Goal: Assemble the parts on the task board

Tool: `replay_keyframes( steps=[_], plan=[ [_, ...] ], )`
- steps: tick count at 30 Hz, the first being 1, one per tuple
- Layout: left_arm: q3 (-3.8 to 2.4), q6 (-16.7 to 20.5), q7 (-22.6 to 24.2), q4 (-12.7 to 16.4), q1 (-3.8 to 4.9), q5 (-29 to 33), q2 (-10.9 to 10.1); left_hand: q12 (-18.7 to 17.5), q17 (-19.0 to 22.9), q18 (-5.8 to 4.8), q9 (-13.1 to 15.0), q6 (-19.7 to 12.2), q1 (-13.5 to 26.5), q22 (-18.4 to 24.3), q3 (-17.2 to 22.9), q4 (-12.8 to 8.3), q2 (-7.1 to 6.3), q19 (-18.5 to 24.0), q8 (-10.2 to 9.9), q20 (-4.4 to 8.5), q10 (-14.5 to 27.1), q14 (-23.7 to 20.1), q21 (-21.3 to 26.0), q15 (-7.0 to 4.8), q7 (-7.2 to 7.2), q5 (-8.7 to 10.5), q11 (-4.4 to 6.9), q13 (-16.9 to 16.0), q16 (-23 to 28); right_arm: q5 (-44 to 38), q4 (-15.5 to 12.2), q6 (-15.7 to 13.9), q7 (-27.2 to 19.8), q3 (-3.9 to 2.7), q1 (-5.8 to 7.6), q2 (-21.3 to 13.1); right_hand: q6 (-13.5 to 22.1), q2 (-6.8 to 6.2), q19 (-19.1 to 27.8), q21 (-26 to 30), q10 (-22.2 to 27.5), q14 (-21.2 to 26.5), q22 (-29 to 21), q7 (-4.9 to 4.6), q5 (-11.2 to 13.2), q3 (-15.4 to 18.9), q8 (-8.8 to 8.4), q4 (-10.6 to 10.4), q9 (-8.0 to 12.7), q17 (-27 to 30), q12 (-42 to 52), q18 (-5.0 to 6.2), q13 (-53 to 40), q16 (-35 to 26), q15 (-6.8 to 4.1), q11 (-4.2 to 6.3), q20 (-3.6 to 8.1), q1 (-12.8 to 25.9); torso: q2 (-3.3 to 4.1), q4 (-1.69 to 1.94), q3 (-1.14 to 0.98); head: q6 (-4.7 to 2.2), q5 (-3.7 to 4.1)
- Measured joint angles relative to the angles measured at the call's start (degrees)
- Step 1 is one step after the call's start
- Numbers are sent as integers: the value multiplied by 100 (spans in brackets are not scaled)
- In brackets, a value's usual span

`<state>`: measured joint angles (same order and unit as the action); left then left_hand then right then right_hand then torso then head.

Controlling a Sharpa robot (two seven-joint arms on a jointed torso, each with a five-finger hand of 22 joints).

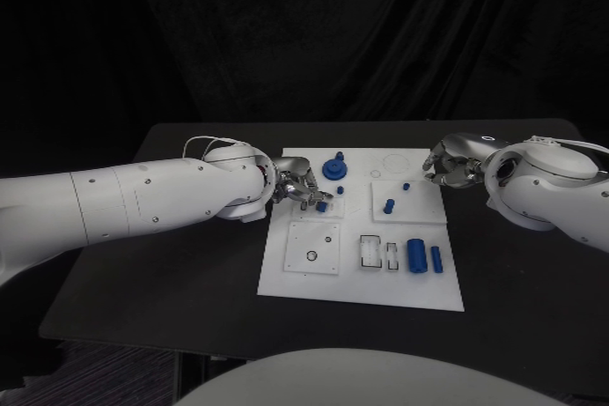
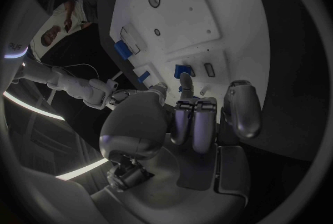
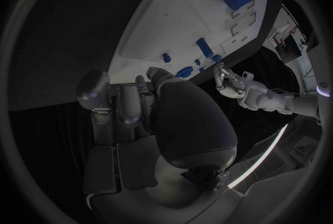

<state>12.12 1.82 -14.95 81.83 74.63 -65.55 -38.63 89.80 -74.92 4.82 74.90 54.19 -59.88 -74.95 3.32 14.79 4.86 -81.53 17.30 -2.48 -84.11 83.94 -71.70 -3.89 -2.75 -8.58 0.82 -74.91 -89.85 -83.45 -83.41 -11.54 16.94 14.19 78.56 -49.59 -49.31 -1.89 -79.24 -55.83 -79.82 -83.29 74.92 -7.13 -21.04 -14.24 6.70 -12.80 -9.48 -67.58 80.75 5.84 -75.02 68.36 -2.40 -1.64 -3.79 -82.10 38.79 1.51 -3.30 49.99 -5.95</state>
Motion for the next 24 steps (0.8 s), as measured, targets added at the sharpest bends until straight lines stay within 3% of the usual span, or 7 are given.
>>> replay_keyframes(
  steps=[12, 24],
  plan=[
    [1, 94, -211, 89, -94, -661, 5, 0, 1, 0, 5, 18, 0, 1, -140, 93, 0, -20, 97, 21, 19, 0, -32, 0, 19, 80, 19, 0, 0, 31, 3, 1, 1, 0, -8, 4, 0, 0, 0, 0, 0, 0, -1, 0, 0, 0, 0, 0, 0, 0, 0, 0, 0, 0, 0, 0, 0, 0, -7, 2, -1, 0, 13],
    [1, 100, -241, 33, -118, -840, 92, 0, 1, 0, 4, 18, 0, 1, -158, 80, 0, -20, 99, 21, 19, 0, -31, 0, 19, 89, 19, 0, 0, 54, 6, 4, 2, 0, -10, 11, 0, -23, 0, 3, 0, 0, -1, 0, 0, 0, 0, 0, -1, 7, 1, 0, 0, -6, 0, 0, 0, 23, -10, -9, -6, 0, -2]
  ],
)
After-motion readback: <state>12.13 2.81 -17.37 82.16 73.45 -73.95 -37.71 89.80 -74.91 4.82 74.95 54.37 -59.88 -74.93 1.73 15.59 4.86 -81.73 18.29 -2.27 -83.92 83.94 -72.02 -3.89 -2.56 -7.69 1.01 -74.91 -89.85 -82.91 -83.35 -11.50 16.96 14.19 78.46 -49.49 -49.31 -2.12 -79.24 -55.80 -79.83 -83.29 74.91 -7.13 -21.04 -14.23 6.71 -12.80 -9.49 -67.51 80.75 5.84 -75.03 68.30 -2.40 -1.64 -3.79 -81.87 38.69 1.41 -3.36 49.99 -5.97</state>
